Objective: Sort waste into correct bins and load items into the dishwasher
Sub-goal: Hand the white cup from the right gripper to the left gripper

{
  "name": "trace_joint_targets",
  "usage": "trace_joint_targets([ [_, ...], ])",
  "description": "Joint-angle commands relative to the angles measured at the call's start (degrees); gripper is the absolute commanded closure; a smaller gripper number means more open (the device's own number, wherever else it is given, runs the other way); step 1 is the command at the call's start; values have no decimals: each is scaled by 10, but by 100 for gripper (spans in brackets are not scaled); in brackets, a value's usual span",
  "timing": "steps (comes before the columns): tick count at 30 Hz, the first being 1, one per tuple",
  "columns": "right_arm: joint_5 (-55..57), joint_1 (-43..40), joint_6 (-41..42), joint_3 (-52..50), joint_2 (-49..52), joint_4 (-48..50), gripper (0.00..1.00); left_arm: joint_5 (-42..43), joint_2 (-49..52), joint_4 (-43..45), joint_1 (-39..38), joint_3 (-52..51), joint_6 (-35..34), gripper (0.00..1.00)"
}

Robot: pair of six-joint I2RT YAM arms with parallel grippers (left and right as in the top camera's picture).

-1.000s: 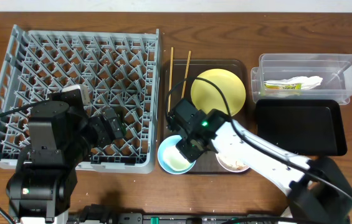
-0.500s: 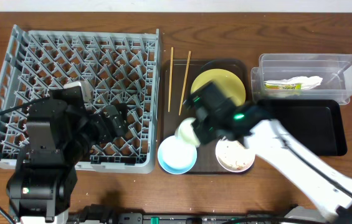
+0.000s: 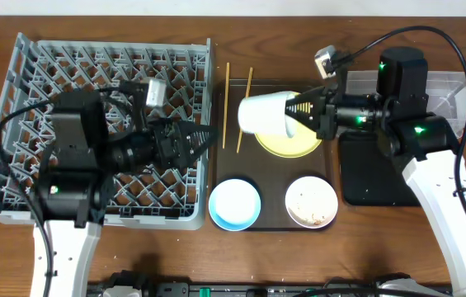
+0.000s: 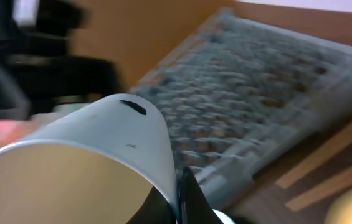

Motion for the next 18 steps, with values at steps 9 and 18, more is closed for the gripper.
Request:
trace_joint_targets([
  [9,-114,56,-12,6,-2,53,99,226,18,62,-14,12,5,10],
  [18,-113,94,7,6,-2,117,99,248,17,80,-52,12,3,12],
])
